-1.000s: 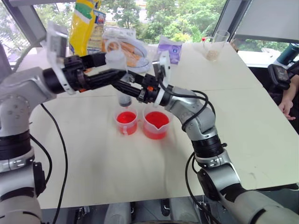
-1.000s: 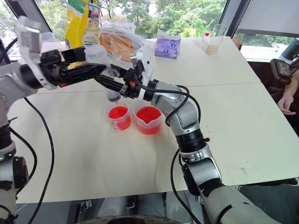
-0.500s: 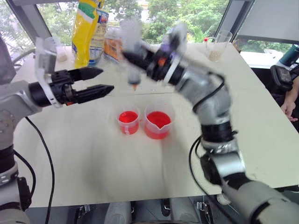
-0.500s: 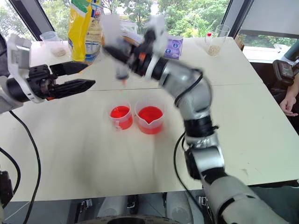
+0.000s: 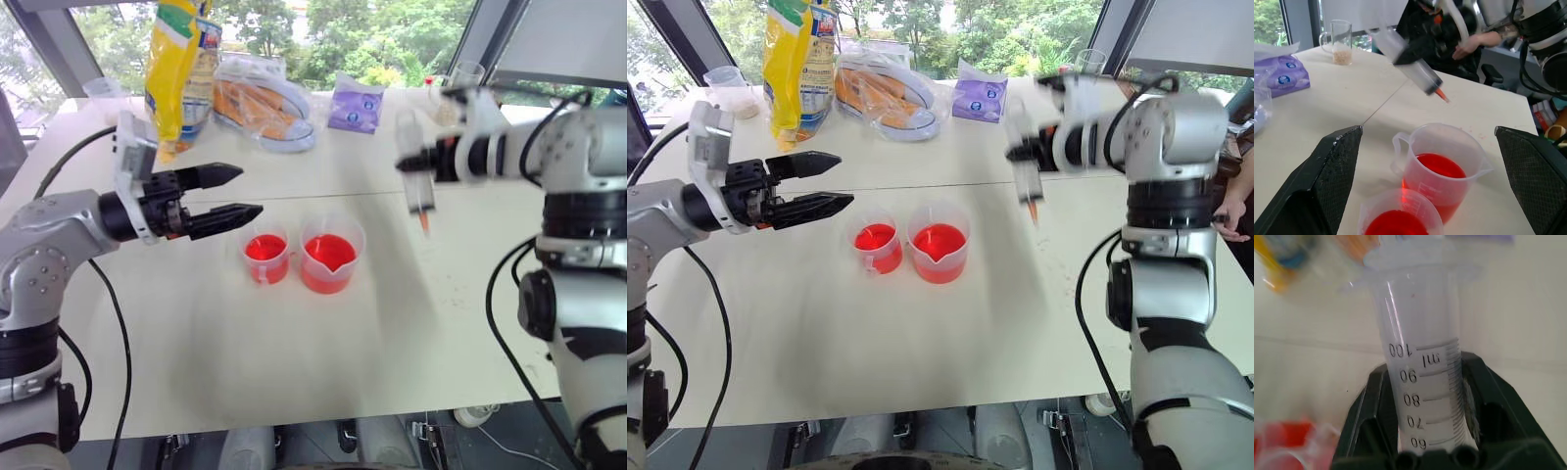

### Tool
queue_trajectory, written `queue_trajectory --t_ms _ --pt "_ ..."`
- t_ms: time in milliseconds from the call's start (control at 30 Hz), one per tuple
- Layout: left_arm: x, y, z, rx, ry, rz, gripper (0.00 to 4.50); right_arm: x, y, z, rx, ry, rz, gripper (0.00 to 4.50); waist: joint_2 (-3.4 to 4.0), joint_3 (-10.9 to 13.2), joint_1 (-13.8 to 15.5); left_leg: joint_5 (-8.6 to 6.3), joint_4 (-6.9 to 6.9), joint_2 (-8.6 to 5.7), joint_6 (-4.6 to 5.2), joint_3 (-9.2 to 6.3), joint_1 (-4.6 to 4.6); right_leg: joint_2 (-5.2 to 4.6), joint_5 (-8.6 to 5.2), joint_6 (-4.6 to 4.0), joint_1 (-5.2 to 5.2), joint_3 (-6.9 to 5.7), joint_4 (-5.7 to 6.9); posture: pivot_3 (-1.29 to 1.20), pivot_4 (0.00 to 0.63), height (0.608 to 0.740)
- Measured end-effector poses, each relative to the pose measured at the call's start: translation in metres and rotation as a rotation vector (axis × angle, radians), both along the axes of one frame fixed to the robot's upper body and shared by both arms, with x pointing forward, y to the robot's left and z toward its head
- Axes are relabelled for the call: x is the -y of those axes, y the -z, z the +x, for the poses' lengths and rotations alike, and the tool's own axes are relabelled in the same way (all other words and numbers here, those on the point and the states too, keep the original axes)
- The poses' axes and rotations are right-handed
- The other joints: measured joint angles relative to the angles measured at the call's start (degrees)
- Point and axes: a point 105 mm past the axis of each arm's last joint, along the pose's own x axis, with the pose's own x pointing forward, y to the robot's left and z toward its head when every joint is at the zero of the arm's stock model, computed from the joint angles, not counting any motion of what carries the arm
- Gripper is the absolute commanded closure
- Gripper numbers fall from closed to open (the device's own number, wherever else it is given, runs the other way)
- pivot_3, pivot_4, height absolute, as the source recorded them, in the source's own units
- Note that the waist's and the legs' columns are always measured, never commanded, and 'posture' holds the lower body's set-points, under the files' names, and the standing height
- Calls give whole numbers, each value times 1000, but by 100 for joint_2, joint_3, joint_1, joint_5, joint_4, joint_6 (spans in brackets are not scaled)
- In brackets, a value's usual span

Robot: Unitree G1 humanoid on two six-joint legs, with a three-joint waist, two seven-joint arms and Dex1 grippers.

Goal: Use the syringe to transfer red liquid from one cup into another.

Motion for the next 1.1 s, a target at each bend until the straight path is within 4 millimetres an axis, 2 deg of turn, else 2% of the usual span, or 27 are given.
queue_trajectory --t_ms 67,133,367,400,467,533,567,700,800,900,1000,1100 --pt "0 1 0 -1 -2 2 32 7 32 -9 -118 24 -25 3136 7 4 3 0 5 -1 0 2 -5 -2 1 1 -3 3 0 0 150 740" --pt "1 0 -1 5 2 6 32 8 49 -15 -175 25 -34 3136 8 5 5 0 7 -2 0 2 -5 0 1 1 -4 4 1 0 150 740" --pt "3 4 -4 -2 2 16 32 13 69 -21 -211 51 -66 3136 7 4 1 0 7 -2 0 -1 -3 8 0 2 -4 2 2 0 150 740" --pt "3 4 -4 0 3 17 0 13 69 -21 -208 52 -69 2121 6 4 2 0 7 -2 0 -1 -3 8 0 2 -3 2 2 0 150 740" --pt "4 4 -5 1 7 20 0 14 73 -22 -217 56 -70 1327 6 4 3 0 8 -3 0 -1 -3 8 0 2 -2 3 1 0 150 740" --pt "4 5 -5 1 8 22 0 12 73 -22 -210 53 -60 218 5 3 4 0 8 -2 0 -1 -2 8 0 2 0 2 1 0 150 740" --pt "4 5 -5 0 8 23 0 11 72 -22 -206 50 -55 36 5 3 5 0 9 -3 0 -1 -2 7 0 2 0 2 1 0 150 740" --pt "5 6 -6 -3 9 27 0 12 70 -22 -188 45 -60 36 5 3 16 0 10 -3 0 -1 -2 6 0 2 1 3 0 0 150 740" --pt "4 8 -8 -12 11 38 0 14 58 -24 -96 -17 -107 36 8 5 16 -1 8 -2 2 -2 -3 6 -1 3 -1 3 0 0 150 740" --pt "0 12 -11 -29 1 67 0 18 26 -30 49 -109 -155 36 9 6 13 -3 7 -1 4 -3 -4 7 -1 4 -3 2 -2 0 150 740" --pt "-6 13 -14 -36 -7 93 0 12 -4 -43 184 -256 -170 36 8 6 13 -3 7 -1 4 -2 -2 8 -2 4 -2 2 -4 0 150 740" --pt "-10 14 -17 -45 -14 99 0 3 -21 -60 255 -387 -151 36 6 8 12 -3 7 1 4 -2 -1 8 -3 4 -2 2 -5 0 150 740"
